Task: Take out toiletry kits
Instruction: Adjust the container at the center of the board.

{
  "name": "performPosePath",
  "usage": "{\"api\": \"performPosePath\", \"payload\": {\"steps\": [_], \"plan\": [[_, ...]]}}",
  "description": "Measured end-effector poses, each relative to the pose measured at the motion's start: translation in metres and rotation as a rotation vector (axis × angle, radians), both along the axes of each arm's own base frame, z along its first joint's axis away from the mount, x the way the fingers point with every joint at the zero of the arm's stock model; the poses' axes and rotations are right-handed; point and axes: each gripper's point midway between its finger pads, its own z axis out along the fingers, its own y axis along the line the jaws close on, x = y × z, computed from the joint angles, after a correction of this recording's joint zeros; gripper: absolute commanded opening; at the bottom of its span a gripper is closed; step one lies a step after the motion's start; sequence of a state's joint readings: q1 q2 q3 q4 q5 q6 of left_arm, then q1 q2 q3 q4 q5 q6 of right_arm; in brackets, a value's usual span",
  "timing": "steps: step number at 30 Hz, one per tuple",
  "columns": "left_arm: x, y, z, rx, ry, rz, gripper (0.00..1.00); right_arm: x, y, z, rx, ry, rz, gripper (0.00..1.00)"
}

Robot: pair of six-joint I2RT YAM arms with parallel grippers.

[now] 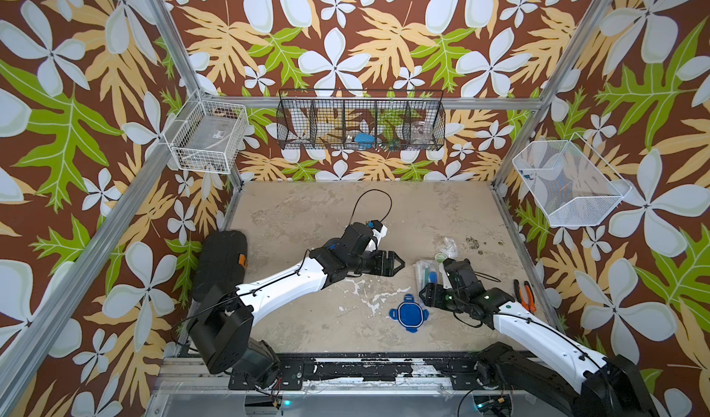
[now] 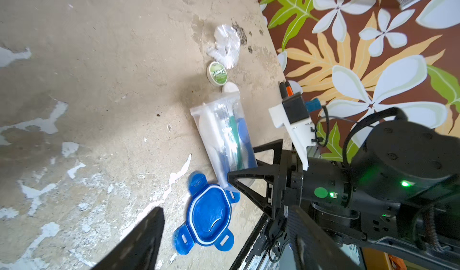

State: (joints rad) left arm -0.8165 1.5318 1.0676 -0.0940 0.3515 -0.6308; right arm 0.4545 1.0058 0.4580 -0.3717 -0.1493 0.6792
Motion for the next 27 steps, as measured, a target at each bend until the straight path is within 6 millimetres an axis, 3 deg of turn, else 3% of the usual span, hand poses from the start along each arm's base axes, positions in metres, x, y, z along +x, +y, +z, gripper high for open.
{"api": "performPosePath", "payload": {"steps": [5, 10, 16, 19, 23, 27], "plan": [[0.007, -0.025, 0.007, -0.011, -0.012, -0.024, 0.79, 0.003, 0.001, 0.002, -0.019, -0.016, 0.009, 0.89], [0.01, -0.027, 0.008, -0.005, -0.015, -0.018, 0.79, 0.02, -0.001, 0.003, -0.087, -0.029, 0.009, 0.91], [0.005, -0.011, 0.034, -0.026, -0.07, 0.014, 0.8, 0.052, 0.003, 0.007, -0.174, -0.056, 0.023, 0.73], [0.006, 0.001, 0.038, -0.025, -0.083, 0.038, 0.8, 0.063, 0.007, 0.006, -0.224, -0.049, 0.036, 0.63], [0.01, 0.023, 0.031, -0.003, -0.082, 0.088, 0.81, 0.067, 0.012, 0.009, -0.331, -0.024, 0.058, 0.6], [0.008, 0.032, 0.034, -0.006, -0.092, 0.102, 0.81, 0.065, 0.004, 0.016, -0.531, 0.044, 0.068, 0.58]]}}
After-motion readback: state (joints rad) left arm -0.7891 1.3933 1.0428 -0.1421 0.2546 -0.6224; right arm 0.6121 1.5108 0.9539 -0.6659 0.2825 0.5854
